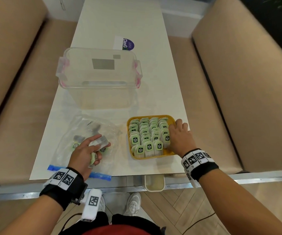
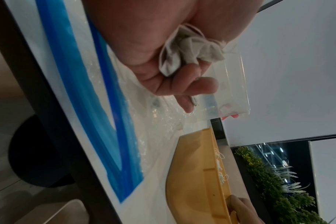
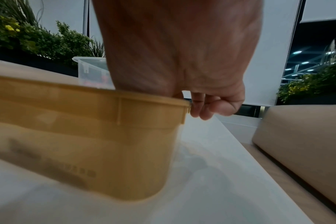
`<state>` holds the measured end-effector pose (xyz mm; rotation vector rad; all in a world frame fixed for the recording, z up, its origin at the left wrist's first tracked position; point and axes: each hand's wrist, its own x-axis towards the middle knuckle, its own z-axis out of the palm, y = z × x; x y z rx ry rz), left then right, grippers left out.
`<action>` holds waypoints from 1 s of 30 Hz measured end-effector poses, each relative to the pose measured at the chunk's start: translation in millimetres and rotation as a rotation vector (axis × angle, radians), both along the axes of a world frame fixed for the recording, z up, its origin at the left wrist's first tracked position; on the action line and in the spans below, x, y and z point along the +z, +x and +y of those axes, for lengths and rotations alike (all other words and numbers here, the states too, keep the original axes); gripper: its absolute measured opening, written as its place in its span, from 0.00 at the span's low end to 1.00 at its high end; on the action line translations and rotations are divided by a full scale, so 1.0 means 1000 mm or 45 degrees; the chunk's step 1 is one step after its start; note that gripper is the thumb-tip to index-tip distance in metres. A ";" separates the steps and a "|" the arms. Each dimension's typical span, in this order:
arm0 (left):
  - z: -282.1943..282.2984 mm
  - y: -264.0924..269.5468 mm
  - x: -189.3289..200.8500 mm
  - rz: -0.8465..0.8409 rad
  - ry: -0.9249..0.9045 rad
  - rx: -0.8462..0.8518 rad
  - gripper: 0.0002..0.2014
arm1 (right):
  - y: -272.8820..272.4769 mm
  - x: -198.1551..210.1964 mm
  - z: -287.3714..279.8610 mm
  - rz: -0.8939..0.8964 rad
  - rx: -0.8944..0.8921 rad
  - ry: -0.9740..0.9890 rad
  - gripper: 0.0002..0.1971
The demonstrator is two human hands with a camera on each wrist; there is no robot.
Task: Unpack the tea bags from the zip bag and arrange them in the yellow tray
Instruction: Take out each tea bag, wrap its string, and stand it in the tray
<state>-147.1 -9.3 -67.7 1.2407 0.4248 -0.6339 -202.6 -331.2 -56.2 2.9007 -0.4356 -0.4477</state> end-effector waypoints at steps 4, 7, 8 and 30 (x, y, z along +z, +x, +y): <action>-0.001 0.000 0.002 -0.006 -0.003 -0.010 0.18 | 0.001 -0.002 -0.001 -0.009 -0.003 0.004 0.33; -0.002 0.000 0.003 -0.002 -0.006 -0.015 0.18 | 0.001 -0.001 0.000 -0.001 -0.002 0.014 0.33; -0.002 -0.001 0.004 0.000 -0.008 -0.020 0.18 | 0.001 0.001 0.001 0.004 -0.005 0.021 0.33; -0.031 -0.011 0.035 -0.039 -0.106 -0.396 0.18 | 0.015 0.042 0.128 -0.327 0.590 0.888 0.06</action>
